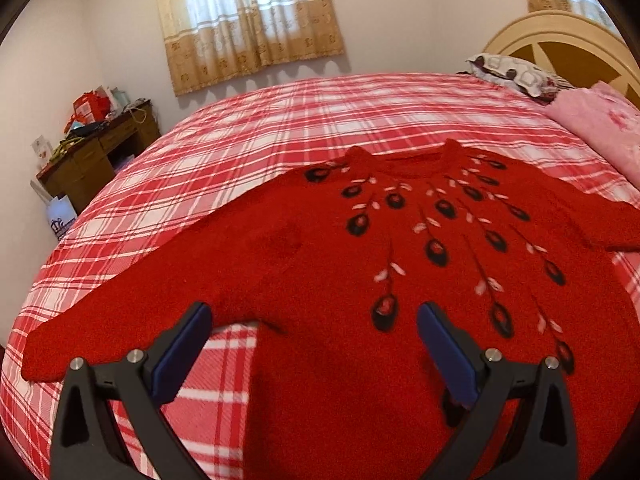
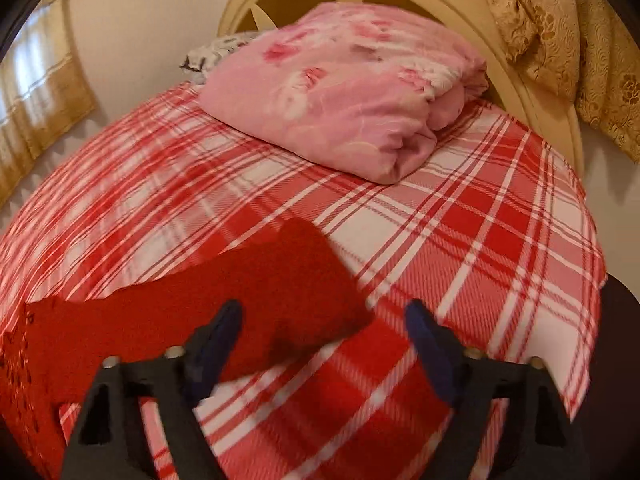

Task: Fold small clothes
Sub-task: 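Move the right gripper to the sweater sleeve cuff and close on it, then carry the held sleeve across the sweater front and open the right gripper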

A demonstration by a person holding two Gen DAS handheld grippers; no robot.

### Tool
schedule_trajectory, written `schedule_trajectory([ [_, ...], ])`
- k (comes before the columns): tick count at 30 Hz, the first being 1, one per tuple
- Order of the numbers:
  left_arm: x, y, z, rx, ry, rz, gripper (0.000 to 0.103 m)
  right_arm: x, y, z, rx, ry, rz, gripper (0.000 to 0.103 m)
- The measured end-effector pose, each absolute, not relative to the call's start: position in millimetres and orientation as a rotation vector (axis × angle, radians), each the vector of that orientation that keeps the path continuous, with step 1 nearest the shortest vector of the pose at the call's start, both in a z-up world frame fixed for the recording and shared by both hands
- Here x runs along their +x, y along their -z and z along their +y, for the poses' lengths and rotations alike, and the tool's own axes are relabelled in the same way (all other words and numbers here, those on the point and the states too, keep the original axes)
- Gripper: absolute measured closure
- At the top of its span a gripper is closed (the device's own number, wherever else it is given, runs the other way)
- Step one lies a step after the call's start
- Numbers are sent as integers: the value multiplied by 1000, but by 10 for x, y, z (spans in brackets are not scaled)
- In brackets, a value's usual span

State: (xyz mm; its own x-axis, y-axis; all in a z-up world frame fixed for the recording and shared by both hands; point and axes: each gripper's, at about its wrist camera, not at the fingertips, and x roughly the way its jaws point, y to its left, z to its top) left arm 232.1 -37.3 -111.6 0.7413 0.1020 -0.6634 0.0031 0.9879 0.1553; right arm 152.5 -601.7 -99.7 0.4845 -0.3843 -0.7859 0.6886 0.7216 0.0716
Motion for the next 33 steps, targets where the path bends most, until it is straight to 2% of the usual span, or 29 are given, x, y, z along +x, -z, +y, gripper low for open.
schedule_trajectory([
  [3,2381,1133,-333,143,-70,745,0,1652,1090,-6122,401,678,883,40],
  [6,2442,1156,-277,130,-81,755,0,1756,1167,-6151,387,667,924,44],
  [8,2469,1171,-247,125,-92,762,0,1809,1165,-6112,356,654,938,68],
  [9,2476,1180,-225,117,-94,766,0,1828,1169,-6106,345,650,945,73],
  [10,2496,1185,-212,112,-94,770,0,1841,1169,-6090,339,640,947,83],
  [11,2508,1189,-195,107,-96,773,0,1851,1167,-6075,342,615,946,87],
  [18,2498,1210,-147,91,-90,782,0,1848,997,-5965,344,588,867,89],
  [33,2435,1097,16,43,-89,764,0,2135,36,-5149,174,434,662,89],
])
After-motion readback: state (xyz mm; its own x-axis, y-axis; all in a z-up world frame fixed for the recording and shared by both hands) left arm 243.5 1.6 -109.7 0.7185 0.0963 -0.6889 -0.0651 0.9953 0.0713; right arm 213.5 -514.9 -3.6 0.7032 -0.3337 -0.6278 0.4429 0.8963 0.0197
